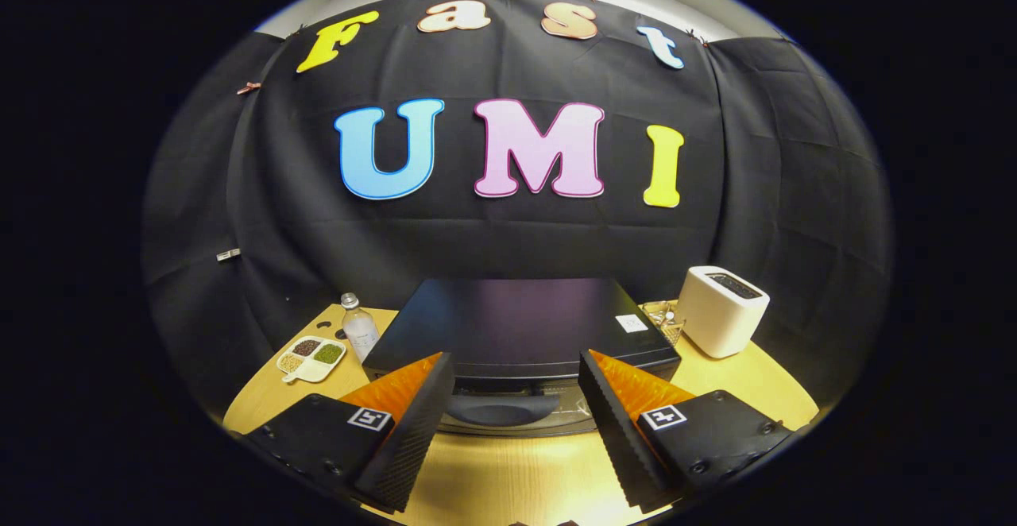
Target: Open the toaster oven, put the food inside, and close the toaster oven door.
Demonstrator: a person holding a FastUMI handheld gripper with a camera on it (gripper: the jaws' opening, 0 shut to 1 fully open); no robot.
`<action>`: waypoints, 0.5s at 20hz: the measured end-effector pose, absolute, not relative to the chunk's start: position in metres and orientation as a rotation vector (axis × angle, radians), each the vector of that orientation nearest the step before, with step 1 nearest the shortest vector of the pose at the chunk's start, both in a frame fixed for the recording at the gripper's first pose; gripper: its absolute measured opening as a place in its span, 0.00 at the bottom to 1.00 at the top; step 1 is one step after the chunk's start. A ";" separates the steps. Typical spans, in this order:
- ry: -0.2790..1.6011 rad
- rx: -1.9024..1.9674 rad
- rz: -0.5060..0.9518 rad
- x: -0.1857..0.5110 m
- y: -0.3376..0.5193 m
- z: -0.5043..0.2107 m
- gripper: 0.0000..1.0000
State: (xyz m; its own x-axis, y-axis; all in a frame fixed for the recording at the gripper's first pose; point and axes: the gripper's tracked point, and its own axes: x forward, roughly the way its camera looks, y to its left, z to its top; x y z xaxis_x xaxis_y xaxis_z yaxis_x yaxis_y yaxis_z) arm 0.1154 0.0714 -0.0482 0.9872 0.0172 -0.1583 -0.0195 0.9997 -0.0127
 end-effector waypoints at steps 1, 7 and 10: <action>0.169 -0.013 0.014 0.122 0.074 -0.055 0.98; 0.273 -0.017 -0.009 0.152 0.080 -0.108 0.98; 0.240 -0.047 0.014 0.152 0.086 -0.109 0.96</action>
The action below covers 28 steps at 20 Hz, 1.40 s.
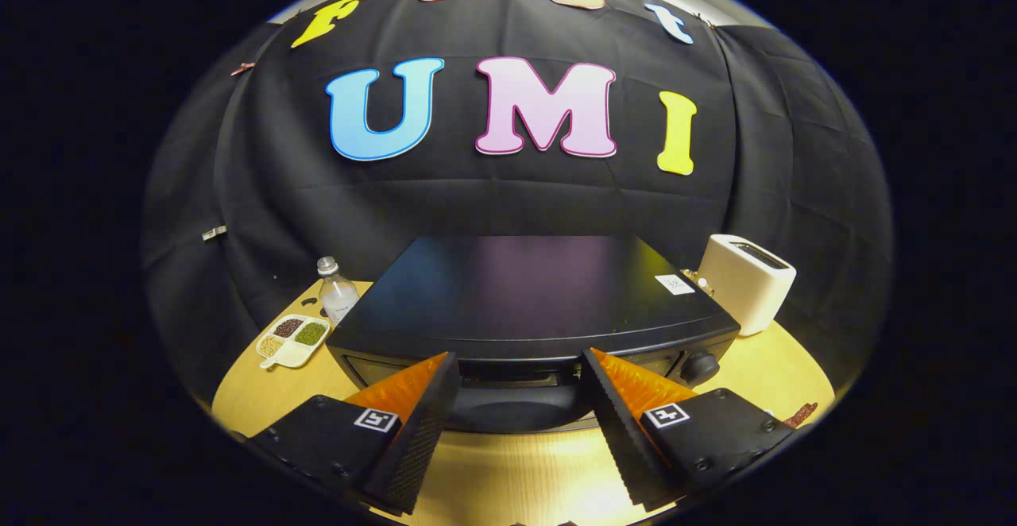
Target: Open the toaster oven, put the food inside, and close the toaster oven door.
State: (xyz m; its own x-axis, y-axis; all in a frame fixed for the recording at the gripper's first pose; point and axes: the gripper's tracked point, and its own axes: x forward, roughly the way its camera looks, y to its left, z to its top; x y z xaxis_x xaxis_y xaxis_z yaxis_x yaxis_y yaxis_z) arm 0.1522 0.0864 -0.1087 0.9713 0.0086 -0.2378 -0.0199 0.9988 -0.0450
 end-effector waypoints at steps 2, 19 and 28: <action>0.243 -0.030 0.019 0.153 0.084 -0.111 0.97; 0.329 0.017 0.097 0.081 0.080 -0.147 0.96; 0.456 0.016 0.109 0.036 0.075 -0.207 0.95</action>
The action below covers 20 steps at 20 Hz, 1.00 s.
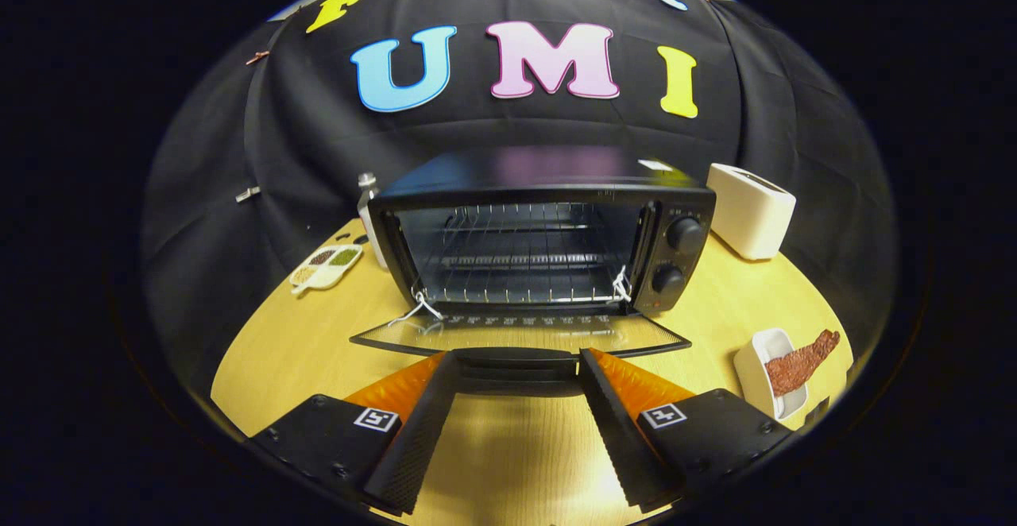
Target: Open the toaster oven, put the food inside, and close the toaster oven door.
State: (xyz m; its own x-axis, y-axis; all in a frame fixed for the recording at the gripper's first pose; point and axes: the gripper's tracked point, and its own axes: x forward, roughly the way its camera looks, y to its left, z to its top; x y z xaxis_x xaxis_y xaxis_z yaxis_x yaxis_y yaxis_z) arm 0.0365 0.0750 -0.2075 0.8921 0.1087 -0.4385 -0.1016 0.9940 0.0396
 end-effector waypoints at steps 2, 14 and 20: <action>0.508 0.030 0.109 0.027 0.072 -0.225 0.95; 0.554 0.020 0.123 -0.009 0.041 -0.222 0.99; 0.443 -0.020 0.093 -0.013 -0.003 -0.149 0.99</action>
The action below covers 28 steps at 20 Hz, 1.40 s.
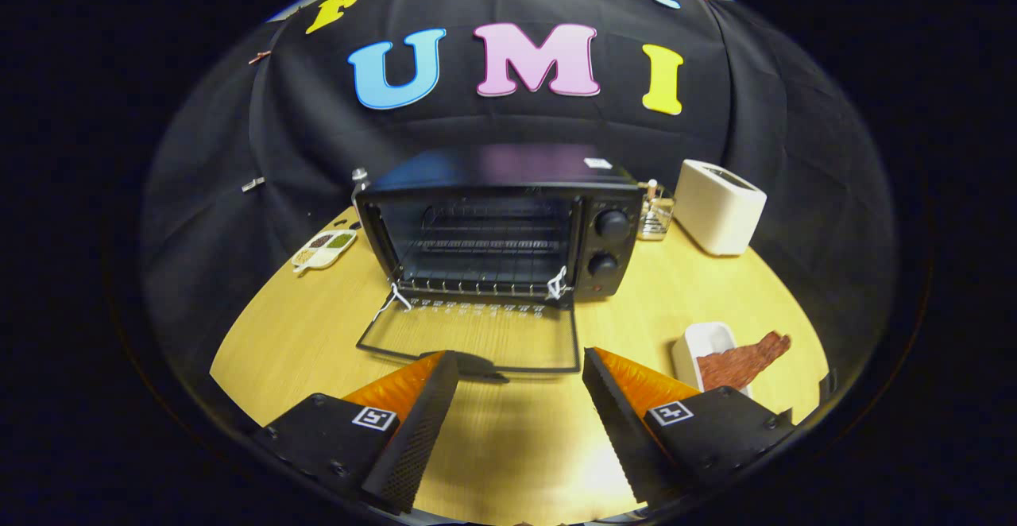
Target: Open the toaster oven, put the food inside, and close the toaster oven door.
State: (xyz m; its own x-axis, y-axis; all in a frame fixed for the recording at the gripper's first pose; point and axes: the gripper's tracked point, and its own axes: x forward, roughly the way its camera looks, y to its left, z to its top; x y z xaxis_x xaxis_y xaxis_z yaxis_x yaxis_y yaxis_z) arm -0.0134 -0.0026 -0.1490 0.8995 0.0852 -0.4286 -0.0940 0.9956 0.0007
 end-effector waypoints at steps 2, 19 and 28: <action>0.391 -0.021 0.073 -0.013 -0.020 -0.117 0.99; 0.330 -0.024 0.063 0.035 -0.200 -0.051 0.96; 0.496 0.060 0.162 0.045 -0.265 -0.109 0.99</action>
State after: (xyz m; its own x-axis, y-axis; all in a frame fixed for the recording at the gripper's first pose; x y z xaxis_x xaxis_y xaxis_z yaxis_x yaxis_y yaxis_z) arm 0.0451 -0.2655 -0.1087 0.8670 0.1692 -0.4688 -0.1403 0.9854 0.0962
